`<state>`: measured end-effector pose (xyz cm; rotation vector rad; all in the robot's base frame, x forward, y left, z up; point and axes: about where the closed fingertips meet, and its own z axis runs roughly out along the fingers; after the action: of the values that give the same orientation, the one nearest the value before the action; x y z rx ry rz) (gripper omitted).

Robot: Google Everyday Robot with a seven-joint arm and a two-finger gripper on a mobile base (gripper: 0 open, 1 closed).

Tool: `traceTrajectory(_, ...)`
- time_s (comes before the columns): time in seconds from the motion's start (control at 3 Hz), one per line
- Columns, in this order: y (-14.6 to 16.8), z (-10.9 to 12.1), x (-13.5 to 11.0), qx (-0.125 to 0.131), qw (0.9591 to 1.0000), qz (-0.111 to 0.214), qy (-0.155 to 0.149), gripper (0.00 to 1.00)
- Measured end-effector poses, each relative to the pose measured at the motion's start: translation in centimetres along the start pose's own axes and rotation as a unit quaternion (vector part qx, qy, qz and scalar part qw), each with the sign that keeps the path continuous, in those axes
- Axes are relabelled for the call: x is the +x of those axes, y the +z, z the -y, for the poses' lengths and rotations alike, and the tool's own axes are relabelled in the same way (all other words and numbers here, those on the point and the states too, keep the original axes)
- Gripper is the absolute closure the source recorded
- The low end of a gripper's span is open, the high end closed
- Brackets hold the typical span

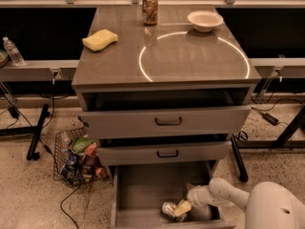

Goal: Place 7up can into bottom drawer

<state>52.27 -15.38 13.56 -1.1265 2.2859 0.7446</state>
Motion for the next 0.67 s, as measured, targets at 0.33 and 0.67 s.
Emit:
traceTrajectory(0.33, -1.0, -0.9, -0.6, 0.003, 1.0000, 0.009, -0.001, 0.00)
traceTrajectory(0.67, -3.2, -1.8, -1.8, 0.012, 0.9997, 0.023, -0.005, 0.00)
